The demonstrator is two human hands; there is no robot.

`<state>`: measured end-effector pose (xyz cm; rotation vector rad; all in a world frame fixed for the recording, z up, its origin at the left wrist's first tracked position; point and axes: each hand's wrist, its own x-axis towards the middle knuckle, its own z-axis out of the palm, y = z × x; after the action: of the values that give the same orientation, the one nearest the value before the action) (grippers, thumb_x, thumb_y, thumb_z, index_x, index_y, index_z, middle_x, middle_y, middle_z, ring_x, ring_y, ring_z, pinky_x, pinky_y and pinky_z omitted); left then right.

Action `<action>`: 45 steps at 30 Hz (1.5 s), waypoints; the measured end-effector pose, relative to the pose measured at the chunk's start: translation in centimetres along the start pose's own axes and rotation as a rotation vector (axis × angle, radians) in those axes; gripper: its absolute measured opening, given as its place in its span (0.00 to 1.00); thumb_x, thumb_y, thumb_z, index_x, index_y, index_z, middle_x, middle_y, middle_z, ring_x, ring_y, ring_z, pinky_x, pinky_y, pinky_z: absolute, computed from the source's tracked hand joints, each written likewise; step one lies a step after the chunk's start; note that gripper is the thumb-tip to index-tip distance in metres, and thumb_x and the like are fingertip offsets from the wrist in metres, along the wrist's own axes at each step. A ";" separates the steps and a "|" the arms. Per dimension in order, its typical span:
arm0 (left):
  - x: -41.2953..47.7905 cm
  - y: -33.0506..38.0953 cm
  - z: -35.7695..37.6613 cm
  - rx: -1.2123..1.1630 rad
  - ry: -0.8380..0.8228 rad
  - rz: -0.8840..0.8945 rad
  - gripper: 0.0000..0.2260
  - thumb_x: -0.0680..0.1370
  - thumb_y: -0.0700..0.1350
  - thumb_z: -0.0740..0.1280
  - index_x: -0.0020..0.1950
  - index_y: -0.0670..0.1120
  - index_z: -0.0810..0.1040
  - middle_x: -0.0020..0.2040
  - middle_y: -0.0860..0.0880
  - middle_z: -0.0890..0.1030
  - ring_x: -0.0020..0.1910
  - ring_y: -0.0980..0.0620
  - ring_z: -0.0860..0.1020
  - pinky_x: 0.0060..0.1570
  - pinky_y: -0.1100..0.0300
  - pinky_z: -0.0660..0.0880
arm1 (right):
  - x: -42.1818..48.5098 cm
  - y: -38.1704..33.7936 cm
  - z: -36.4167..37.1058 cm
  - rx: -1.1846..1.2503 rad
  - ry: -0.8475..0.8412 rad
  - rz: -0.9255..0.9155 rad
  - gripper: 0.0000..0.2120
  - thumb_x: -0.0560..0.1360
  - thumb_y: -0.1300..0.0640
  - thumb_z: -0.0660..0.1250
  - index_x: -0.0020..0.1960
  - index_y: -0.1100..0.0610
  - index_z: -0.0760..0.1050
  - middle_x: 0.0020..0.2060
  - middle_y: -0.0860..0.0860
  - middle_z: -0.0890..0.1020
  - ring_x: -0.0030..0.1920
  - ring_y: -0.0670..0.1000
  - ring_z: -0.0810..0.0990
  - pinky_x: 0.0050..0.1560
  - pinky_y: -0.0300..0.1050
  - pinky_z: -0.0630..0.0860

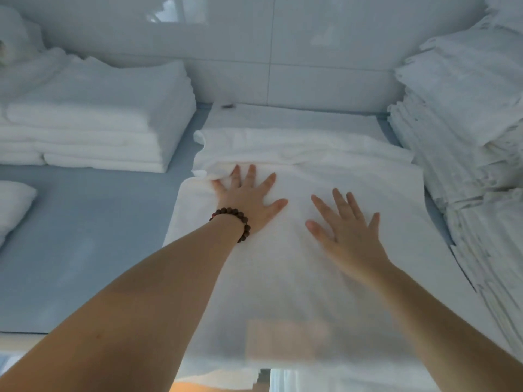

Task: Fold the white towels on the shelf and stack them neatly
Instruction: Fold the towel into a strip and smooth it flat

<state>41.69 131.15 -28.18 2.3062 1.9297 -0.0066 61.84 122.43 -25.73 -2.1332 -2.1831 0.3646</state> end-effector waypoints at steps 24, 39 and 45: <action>-14.9 1.6 1.3 0.048 -0.020 0.049 0.30 0.73 0.70 0.35 0.73 0.63 0.35 0.77 0.47 0.37 0.74 0.38 0.37 0.64 0.28 0.40 | -8.0 1.4 2.6 -0.175 -0.016 0.127 0.31 0.71 0.28 0.34 0.72 0.34 0.33 0.76 0.46 0.38 0.76 0.54 0.36 0.69 0.71 0.39; -4.4 0.3 0.7 0.071 -0.013 0.028 0.31 0.73 0.70 0.36 0.75 0.63 0.42 0.78 0.49 0.42 0.76 0.40 0.41 0.65 0.27 0.41 | 2.4 2.6 1.3 -0.181 0.000 0.103 0.31 0.72 0.28 0.37 0.74 0.35 0.39 0.77 0.46 0.41 0.76 0.53 0.39 0.69 0.71 0.39; -9.8 1.2 -2.4 -0.032 0.054 -0.033 0.23 0.81 0.59 0.47 0.75 0.57 0.54 0.77 0.47 0.53 0.75 0.43 0.51 0.70 0.35 0.46 | -1.8 1.9 -0.3 -0.058 0.081 0.116 0.28 0.76 0.34 0.42 0.75 0.37 0.41 0.77 0.49 0.43 0.76 0.54 0.40 0.71 0.69 0.42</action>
<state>40.92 121.59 -24.77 2.2765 1.9786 0.0824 63.79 120.67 -25.63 -2.2692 -2.0579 0.2198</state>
